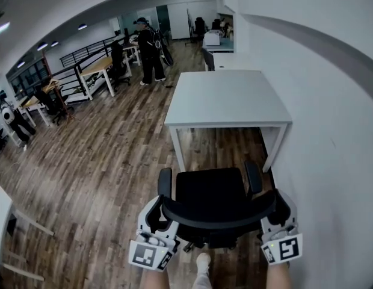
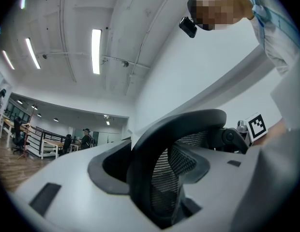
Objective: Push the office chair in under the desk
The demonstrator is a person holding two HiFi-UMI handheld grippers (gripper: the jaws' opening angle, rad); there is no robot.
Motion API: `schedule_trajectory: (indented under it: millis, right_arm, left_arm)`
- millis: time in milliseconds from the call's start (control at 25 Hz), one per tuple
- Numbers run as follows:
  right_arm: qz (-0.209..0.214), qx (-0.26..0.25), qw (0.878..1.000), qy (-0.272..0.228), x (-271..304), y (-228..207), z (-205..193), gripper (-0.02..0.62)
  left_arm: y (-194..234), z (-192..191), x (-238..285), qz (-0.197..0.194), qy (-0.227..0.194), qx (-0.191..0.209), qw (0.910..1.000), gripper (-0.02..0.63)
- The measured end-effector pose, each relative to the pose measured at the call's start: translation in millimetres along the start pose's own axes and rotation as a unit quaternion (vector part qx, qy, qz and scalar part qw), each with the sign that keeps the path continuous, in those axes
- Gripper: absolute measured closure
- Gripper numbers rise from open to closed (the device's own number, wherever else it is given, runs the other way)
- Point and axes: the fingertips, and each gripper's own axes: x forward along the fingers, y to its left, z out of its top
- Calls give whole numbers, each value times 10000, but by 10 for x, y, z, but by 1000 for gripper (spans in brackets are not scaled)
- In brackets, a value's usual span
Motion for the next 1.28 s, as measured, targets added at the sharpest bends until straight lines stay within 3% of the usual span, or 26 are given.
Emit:
schedule_trajectory:
  millis: [1280]
  right_arm:
    - [-320,-256,9985,364,689,-748,-315,377]
  left_arm:
    - [156,-350,1287,-484,11,-240,9985,376]
